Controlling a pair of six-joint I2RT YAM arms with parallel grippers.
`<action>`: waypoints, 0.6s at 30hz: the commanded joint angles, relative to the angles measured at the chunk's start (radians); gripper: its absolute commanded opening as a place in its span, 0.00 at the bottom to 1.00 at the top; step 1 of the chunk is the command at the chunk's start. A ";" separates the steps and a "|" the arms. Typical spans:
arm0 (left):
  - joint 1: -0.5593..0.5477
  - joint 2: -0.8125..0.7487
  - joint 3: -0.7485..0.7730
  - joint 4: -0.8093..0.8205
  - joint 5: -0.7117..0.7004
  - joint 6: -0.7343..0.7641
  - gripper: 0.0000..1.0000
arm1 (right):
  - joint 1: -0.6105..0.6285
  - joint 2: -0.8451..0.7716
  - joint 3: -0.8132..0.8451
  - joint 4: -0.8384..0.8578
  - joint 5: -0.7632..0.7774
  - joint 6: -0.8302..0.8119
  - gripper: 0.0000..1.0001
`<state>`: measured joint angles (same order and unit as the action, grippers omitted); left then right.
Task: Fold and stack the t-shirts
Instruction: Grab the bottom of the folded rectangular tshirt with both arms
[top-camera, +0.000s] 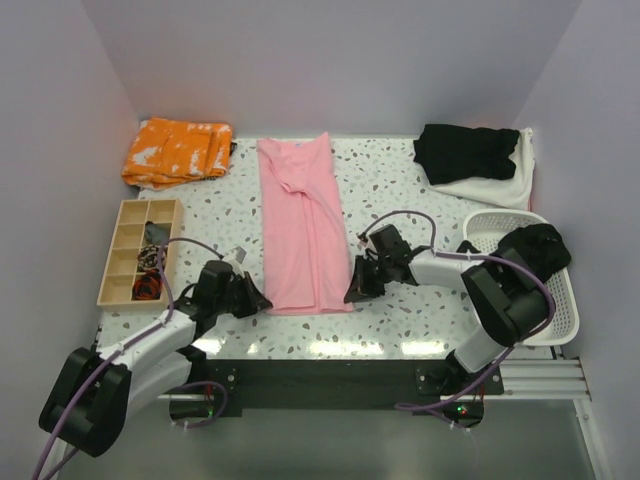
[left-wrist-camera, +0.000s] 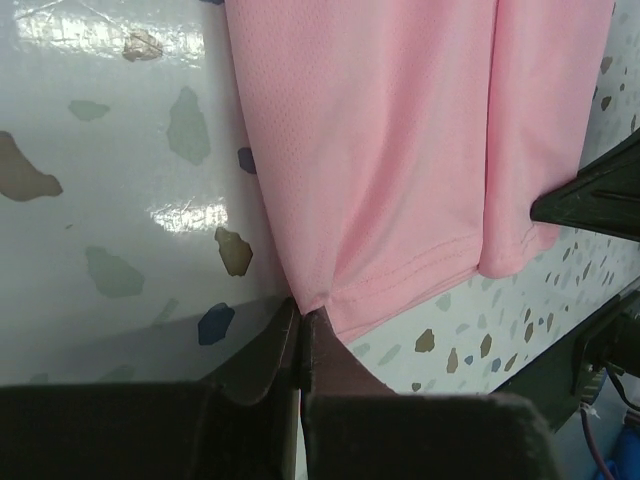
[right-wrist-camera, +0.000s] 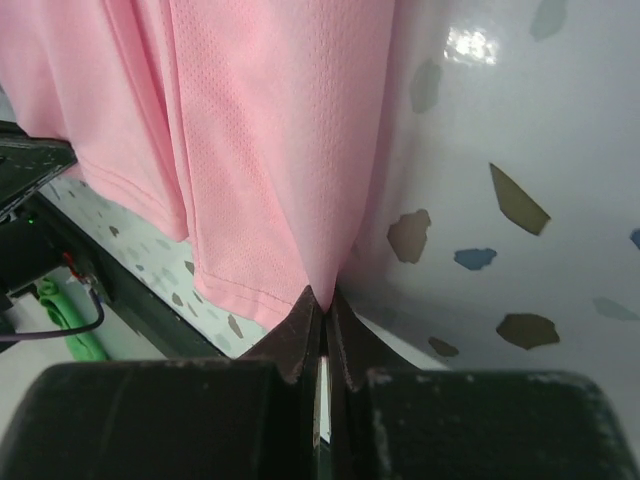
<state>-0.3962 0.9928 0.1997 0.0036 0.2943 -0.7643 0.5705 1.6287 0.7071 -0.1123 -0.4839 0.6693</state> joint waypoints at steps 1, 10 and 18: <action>-0.006 -0.059 0.009 -0.122 -0.035 0.030 0.00 | 0.002 -0.043 -0.021 -0.081 0.077 -0.036 0.00; -0.006 -0.043 0.075 -0.068 0.029 0.043 0.00 | 0.002 -0.062 0.000 0.005 -0.067 -0.049 0.00; -0.006 0.055 0.266 -0.063 0.011 0.080 0.00 | 0.002 -0.093 0.152 -0.090 -0.056 -0.146 0.00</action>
<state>-0.3962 1.0008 0.3626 -0.0963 0.3050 -0.7216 0.5705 1.5814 0.7570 -0.1780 -0.5198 0.5880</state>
